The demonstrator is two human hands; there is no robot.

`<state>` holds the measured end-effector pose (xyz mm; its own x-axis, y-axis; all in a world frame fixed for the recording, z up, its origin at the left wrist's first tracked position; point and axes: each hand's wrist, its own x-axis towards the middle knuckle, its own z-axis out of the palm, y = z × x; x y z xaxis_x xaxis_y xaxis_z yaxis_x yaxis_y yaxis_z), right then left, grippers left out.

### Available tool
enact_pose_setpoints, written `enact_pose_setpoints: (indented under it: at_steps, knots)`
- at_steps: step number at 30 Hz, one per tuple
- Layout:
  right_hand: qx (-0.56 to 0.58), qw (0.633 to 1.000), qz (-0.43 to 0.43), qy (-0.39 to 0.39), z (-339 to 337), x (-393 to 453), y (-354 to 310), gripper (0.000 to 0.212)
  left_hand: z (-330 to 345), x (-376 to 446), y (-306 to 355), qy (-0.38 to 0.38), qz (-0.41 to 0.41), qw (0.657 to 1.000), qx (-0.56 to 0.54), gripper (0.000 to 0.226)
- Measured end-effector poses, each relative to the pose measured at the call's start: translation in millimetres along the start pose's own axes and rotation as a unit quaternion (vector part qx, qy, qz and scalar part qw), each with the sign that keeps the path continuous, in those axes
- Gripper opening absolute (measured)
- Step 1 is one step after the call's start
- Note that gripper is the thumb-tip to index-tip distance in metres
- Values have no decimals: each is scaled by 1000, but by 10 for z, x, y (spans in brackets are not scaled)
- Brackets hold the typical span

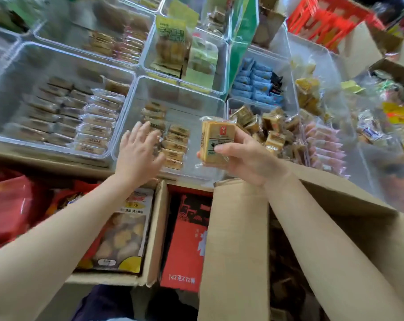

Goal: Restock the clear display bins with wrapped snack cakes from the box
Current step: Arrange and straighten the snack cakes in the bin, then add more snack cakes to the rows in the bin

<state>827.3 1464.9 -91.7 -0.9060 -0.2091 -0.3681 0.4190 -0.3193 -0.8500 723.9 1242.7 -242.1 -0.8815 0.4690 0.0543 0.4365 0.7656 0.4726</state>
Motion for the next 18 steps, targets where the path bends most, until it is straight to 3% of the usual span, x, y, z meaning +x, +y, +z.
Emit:
enact_pose_setpoints:
  at_steps: [3, 6, 12, 14, 16, 18]
  knots:
    - [-5, 999, 13, 46, 1, 470, 17, 48, 23, 217, -476, -49, -4, 993, 109, 77]
    - [-13, 991, 35, 131, -49, 947, 70, 49, 52, 294, -617, -67, 9, 988, 141, 80]
    - [2, 941, 93, 326, -295, 1917, 187, 23, 14, 288, -586, -88, 14, 985, 148, 82]
    - [-158, 914, 95, 360, -463, 2182, 298, 28, 13, 291, -584, -88, 13, 986, 139, 82]
    - [-389, 840, 101, 364, -639, 2385, 427, 30, 29, 288, -583, -90, 13, 987, 134, 82]
    - [-531, 771, 108, 335, -749, 2534, 531, 36, 37, 294, -575, -95, 13, 987, 127, 81]
